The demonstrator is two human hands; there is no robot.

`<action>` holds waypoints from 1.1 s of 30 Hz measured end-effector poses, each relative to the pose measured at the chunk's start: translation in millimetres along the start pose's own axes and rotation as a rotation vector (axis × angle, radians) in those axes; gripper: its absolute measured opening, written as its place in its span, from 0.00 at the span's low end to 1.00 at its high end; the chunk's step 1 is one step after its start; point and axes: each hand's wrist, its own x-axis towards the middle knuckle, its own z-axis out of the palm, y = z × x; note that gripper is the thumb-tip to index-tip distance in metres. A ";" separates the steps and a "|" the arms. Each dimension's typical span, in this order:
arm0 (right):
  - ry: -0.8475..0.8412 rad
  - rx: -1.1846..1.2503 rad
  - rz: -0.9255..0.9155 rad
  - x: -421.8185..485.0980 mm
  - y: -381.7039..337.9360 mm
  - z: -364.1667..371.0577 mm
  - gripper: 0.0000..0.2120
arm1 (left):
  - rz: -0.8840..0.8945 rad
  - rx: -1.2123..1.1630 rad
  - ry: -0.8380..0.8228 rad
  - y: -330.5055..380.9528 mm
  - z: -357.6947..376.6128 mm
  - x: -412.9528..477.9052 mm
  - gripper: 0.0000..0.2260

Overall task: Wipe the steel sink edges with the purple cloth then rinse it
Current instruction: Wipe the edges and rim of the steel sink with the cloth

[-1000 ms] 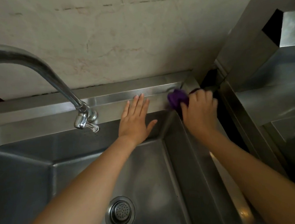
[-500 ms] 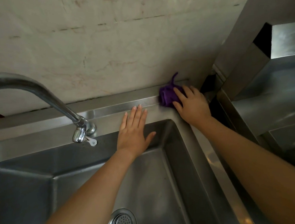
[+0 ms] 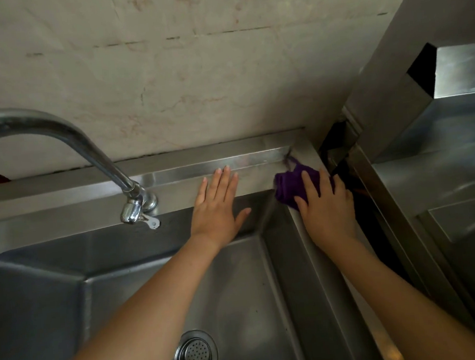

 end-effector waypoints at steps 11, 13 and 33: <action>0.013 0.064 0.059 104.4 -32.8 -1.5 0.26 | 0.010 -0.005 0.015 0.6 2.2 0.6 0.36; 0.038 0.127 -0.004 106.6 -51.5 1.4 0.26 | 0.000 -0.001 0.006 0.3 2.4 0.9 0.36; 0.060 0.225 -0.064 45.4 -97.6 19.9 0.25 | -0.203 -0.103 0.038 -47.1 -1.0 -54.4 0.35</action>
